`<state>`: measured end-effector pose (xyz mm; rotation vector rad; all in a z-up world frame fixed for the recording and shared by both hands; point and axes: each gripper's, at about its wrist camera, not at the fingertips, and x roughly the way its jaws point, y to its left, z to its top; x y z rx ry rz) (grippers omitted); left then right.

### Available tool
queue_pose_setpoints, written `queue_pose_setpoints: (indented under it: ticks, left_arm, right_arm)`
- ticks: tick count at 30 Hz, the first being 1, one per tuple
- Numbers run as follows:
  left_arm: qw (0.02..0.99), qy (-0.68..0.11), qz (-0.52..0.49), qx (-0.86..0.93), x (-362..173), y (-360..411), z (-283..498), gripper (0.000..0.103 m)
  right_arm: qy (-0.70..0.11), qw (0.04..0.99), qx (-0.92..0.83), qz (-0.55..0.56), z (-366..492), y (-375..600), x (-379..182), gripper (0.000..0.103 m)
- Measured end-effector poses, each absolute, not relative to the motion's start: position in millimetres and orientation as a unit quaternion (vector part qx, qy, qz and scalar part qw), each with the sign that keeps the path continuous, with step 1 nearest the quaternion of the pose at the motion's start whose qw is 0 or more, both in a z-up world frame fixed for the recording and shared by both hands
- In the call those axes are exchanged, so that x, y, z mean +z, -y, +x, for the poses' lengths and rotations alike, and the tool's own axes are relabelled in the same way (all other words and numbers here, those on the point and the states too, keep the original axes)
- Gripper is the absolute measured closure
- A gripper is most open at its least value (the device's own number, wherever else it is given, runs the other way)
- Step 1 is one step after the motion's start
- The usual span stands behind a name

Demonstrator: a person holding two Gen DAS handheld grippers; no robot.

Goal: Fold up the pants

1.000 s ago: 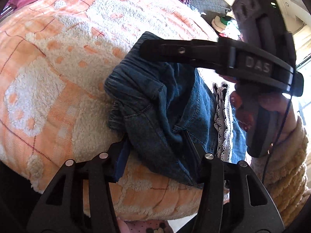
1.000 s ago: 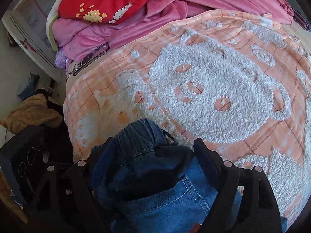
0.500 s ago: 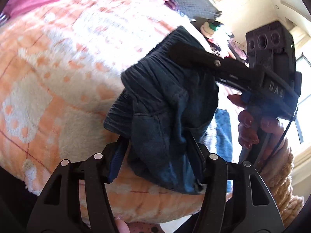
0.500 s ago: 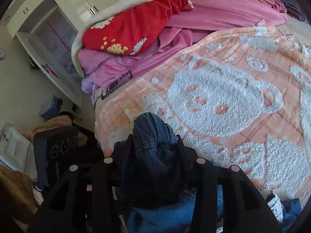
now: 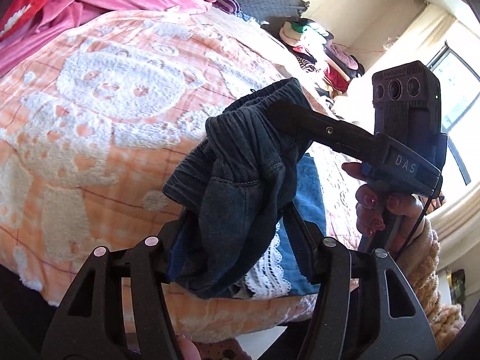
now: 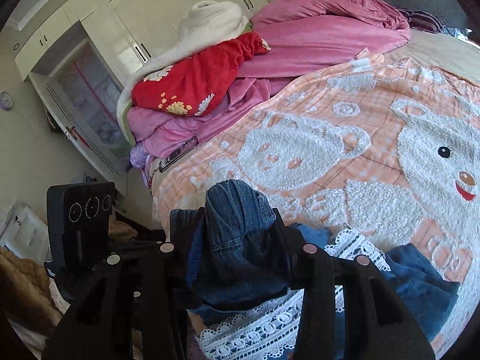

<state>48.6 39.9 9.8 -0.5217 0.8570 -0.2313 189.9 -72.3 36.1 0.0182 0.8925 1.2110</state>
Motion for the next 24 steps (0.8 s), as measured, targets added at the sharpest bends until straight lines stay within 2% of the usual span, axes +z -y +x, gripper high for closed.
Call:
queue_pose_setpoints:
  ticks: [7,13,16,18,24]
  left_arm:
    - [0.872,-0.413,-0.226,-0.135,11,-7,67,0.053]
    - [0.869,-0.409,-0.220,-0.169,11,10,67,0.049]
    - [0.864,-0.416,-0.211,-0.190,7,22,68,0.049]
    - [0.857,-0.424,-0.207,-0.206,4,31,67,0.049]
    - [0.846,-0.448,-0.176,-0.228,-7,53,56,0.049]
  right_arm:
    - [-0.397,0.746,0.534,0.025,190,104,35,0.061]
    - [-0.401,0.758,0.511,0.055,189,136,30,0.045]
    - [-0.404,0.770,0.489,0.075,188,158,24,0.043]
    - [-0.406,0.779,0.471,0.084,185,173,20,0.037]
    - [-0.420,0.797,0.426,0.083,169,197,5,0.034]
